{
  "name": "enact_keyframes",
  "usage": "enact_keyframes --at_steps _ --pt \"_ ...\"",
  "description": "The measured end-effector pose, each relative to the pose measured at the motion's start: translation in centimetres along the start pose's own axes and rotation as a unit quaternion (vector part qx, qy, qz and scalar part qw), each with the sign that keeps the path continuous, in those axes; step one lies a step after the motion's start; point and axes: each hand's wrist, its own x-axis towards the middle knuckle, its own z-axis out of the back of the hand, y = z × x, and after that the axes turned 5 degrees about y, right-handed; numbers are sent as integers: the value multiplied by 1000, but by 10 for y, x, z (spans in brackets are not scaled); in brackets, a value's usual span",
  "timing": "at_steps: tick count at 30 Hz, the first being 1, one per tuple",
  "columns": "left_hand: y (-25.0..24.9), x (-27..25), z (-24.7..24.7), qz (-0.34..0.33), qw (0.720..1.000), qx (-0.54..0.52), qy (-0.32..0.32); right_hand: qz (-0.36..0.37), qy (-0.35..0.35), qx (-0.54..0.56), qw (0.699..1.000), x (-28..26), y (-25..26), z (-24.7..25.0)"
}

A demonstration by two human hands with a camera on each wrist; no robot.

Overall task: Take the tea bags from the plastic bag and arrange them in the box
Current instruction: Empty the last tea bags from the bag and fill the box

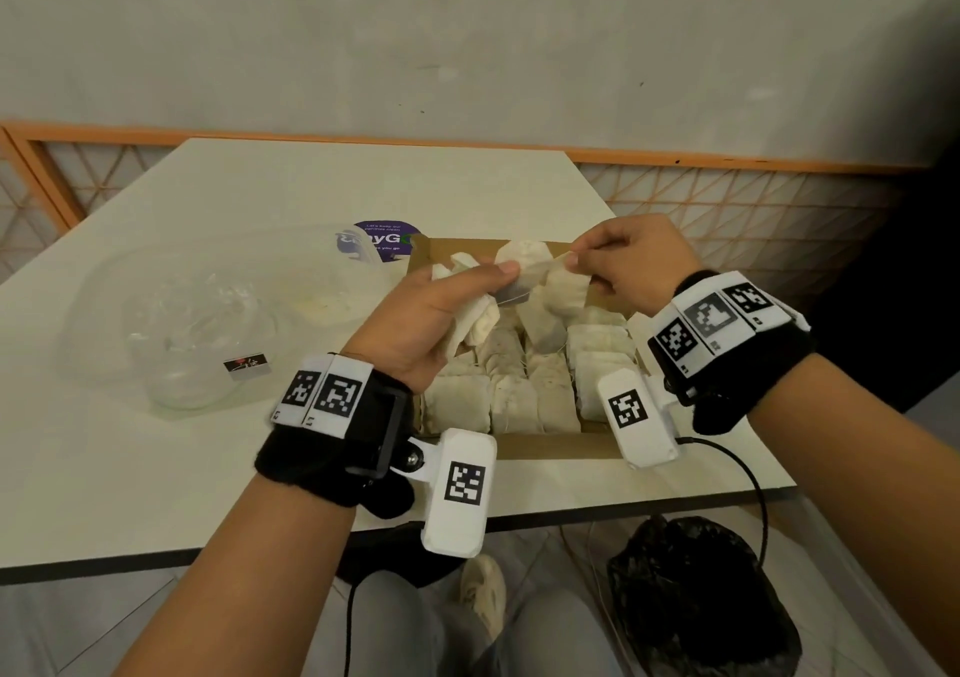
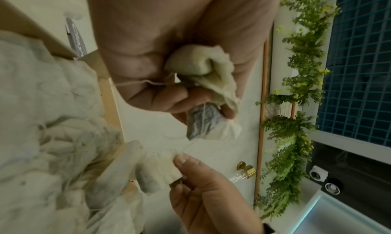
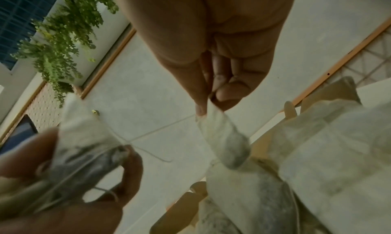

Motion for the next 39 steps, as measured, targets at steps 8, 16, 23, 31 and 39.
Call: enact_keyframes --at_steps 8,16,23,31,39 --pt "-8 0 8 25 993 -92 62 -40 32 -11 999 6 -7 0" --pt "9 26 -3 8 992 101 -75 -3 143 131 981 -6 20 -7" --pt "5 29 -1 -58 983 109 -139 20 180 171 968 -9 35 -6" --pt "6 20 14 25 982 91 -164 -15 99 -48 994 6 24 -3" --pt "4 8 17 30 988 35 -149 -60 97 -231 966 18 -3 -21"
